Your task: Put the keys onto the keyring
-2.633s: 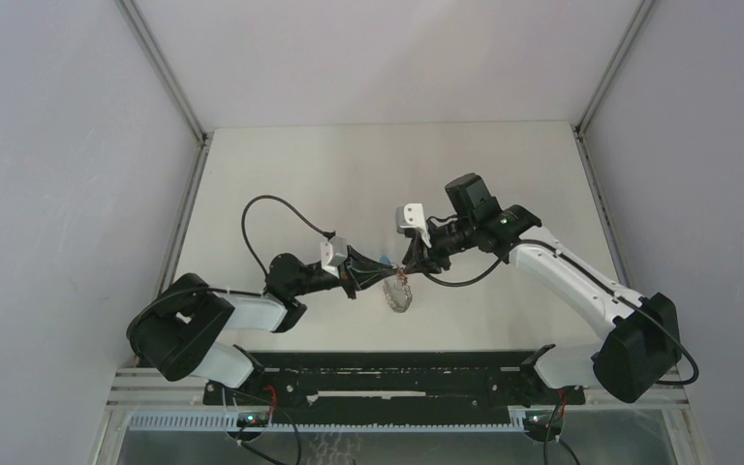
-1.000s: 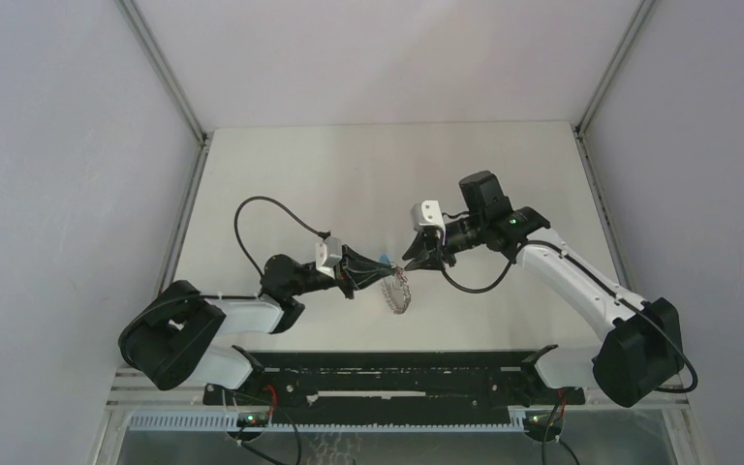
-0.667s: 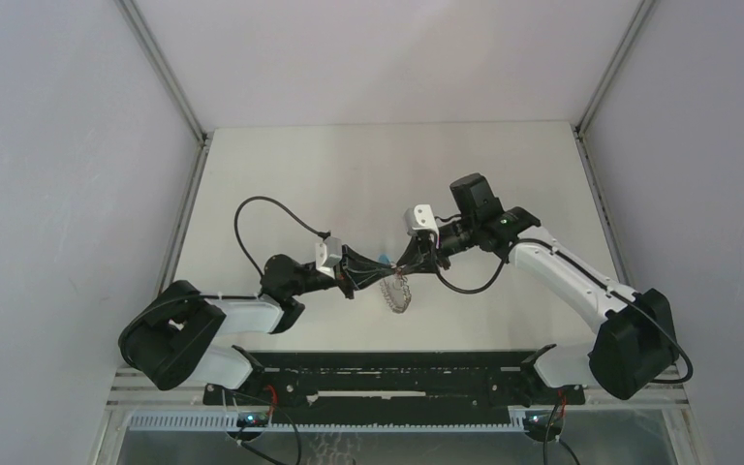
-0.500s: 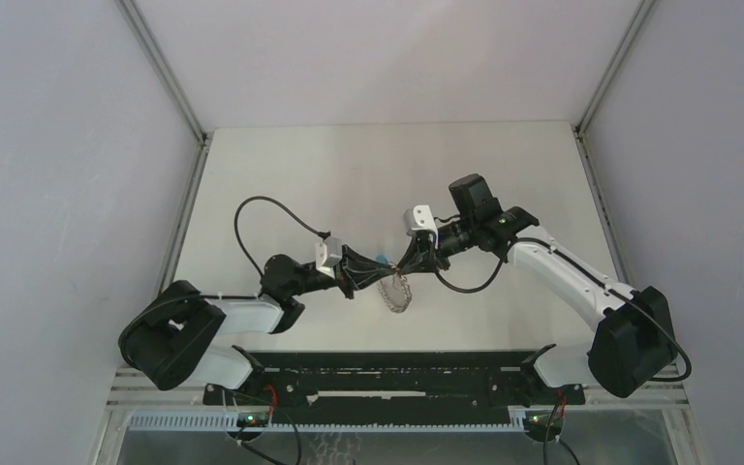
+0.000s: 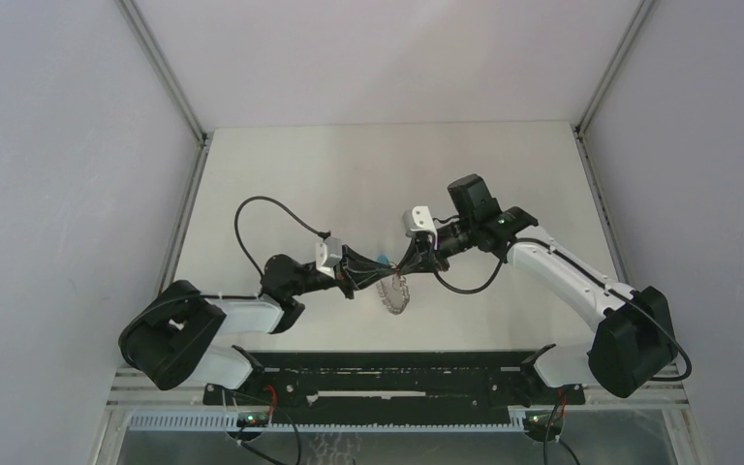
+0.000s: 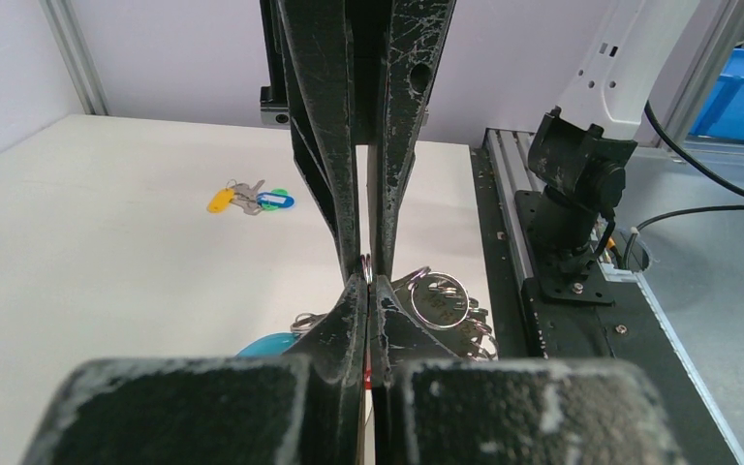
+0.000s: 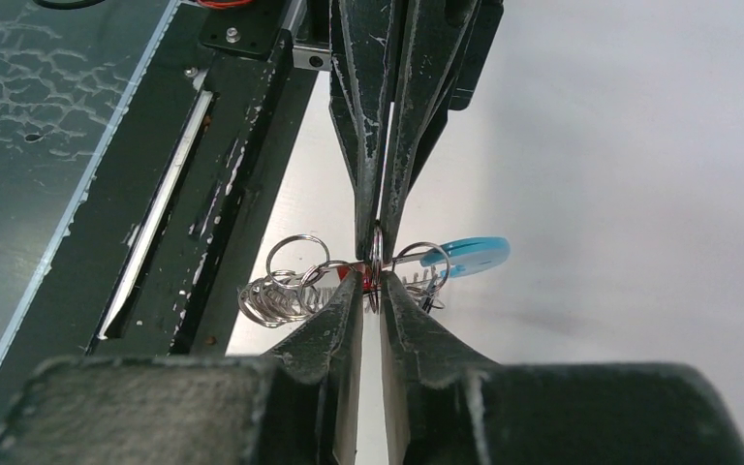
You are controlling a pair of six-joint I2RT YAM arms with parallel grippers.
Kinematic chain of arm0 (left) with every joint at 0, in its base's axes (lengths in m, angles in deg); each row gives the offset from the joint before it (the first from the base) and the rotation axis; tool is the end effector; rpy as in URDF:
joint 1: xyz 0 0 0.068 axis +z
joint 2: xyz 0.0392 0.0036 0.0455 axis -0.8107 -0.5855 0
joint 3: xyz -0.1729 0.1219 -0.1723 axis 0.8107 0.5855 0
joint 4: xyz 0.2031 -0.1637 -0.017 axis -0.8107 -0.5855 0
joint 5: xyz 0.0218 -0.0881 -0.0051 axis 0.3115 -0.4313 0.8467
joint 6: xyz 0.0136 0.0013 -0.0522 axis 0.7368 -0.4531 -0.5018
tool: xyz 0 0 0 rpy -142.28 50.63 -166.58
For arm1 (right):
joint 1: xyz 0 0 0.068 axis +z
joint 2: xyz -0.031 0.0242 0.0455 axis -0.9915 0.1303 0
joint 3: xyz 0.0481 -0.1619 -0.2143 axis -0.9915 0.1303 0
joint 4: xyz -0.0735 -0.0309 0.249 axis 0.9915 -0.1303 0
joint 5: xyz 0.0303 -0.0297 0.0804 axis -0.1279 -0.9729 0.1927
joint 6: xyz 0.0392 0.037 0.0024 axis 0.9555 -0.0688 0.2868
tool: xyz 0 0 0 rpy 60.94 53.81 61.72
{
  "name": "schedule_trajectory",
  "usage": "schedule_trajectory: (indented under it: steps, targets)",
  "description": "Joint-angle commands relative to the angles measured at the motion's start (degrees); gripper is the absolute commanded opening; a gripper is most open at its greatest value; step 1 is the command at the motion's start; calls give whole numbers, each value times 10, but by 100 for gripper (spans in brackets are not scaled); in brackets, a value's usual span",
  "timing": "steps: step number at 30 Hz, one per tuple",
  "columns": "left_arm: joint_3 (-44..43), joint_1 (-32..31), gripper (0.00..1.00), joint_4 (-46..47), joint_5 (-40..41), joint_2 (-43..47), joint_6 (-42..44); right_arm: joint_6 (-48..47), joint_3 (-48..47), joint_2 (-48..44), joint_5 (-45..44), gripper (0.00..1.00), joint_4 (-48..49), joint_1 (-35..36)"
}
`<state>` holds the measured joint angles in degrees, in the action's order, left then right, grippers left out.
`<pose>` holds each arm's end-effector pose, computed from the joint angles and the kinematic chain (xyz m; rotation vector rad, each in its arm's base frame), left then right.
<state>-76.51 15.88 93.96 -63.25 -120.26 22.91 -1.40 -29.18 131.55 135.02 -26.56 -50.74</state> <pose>0.1705 -0.1661 0.2177 0.9477 1.1135 -1.2565 0.2146 0.1699 0.2875 -1.6744 1.3171 1.1380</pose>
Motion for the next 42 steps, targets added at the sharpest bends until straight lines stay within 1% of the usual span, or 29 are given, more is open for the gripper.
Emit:
schedule_trajectory:
  steps: [1, 3, 6, 12, 16, 21, 24, 27, 29, 35, 42]
  targets:
    - [-27, -4, 0, 45, -2, 1, -9, -2, -24, 0, 4, 7, 7, 7]
    - [-27, -4, 0, 44, -1, 1, -8, -1, -28, -1, -3, 0, 2, 7]
    - [-27, -4, 1, 45, -2, -5, -10, 1, -38, -1, -20, 0, -16, 8]
    - [-21, -2, 17, 44, 6, -11, -8, 6, -79, 2, -103, 0, -85, 21]
    - [-19, 5, 31, 44, 6, -16, -10, 9, -121, 14, -194, 0, -140, 50]
    - [-17, 13, 36, 45, 3, -18, -11, 24, -179, 47, -283, 0, -214, 87]
    - [-13, 19, 37, 42, 4, -20, -7, 34, -212, 73, -330, 0, -254, 112]
    - [-11, 25, 37, 41, 3, -25, -5, 37, -232, 84, -354, 0, -275, 127]
    - [-14, 25, 36, 39, -2, -31, -4, 38, -239, 88, -361, 0, -277, 133]
    - [-26, 24, 26, 13, -22, -38, 8, 35, -250, 93, -365, 0, -279, 142]
    - [-33, 19, 25, 10, -37, -37, 5, 36, -262, 107, -373, 0, -284, 153]
